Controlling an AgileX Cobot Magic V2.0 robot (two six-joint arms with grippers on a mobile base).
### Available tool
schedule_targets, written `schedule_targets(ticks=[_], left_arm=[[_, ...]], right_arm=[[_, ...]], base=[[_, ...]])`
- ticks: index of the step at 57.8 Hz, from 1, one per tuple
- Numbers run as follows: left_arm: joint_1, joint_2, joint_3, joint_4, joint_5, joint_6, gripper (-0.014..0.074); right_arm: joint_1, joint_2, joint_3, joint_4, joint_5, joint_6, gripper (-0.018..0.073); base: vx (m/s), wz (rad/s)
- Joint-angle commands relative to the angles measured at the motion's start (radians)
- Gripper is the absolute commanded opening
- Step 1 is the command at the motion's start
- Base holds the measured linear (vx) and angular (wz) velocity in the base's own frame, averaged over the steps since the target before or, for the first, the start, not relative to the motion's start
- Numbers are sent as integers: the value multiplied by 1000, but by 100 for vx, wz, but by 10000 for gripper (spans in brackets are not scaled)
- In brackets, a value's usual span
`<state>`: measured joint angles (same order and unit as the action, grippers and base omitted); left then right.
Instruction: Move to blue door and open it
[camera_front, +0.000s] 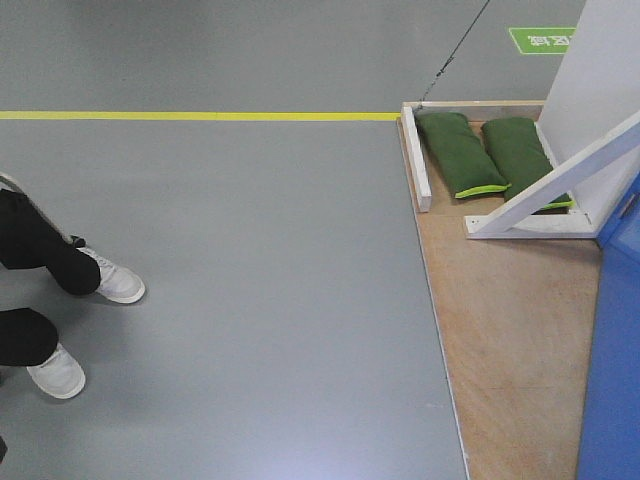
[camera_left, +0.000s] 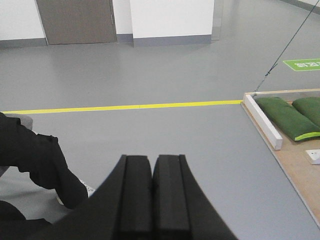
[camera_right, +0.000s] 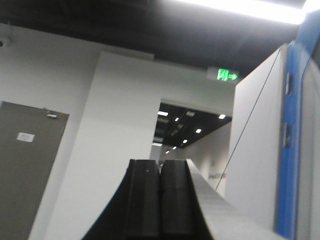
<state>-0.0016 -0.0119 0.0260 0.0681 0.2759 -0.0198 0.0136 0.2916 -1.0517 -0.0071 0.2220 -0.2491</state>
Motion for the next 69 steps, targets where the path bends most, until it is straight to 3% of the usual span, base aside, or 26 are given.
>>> schedule_targets(ticks=[1,8,21,33,53,57,58,60,64,69], left_arm=[[-7,-13,-26,-2,-84,-7,73],[-7,-13,-26,-2,-84,-7,73],[-7,-13,-26,-2,-84,-7,73],[-7,-13,-26,-2,-84,-7,73],[-7,-13,-26,-2,-84,-7,73],[-7,-13,-26,-2,-84,-7,73],[-7,-13,-26,-2,-84,-7,73],[-7,-13,-26,-2,-84,-7,73],[-7,-13,-26,-2,-84,-7,73],[-7,-13,-26,-2,-84,-7,73]], right_arm=[[-6,28,-21,-94,-136,-27,12],[-6,28,-21,-124,-192,-2,12],[-6,28,-21,-90,-157,161,12],[-6,28,-21,-57,-101,161,12],[-6,94,-37,-54,-137,161,12],[-6,136,-67,-53,-139,161,12],[-7,255,-186,-53,-144,161,12],[-10,287,-223,-53,-149,161,12],[-57,327,-273,-48,-165,161,12],[-184,368,-317,-22,-169,161,12]], base=[[0,0],[0,0],[0,0],[0,0],[0,0],[0,0],[0,0],[0,0],[0,0],[0,0]])
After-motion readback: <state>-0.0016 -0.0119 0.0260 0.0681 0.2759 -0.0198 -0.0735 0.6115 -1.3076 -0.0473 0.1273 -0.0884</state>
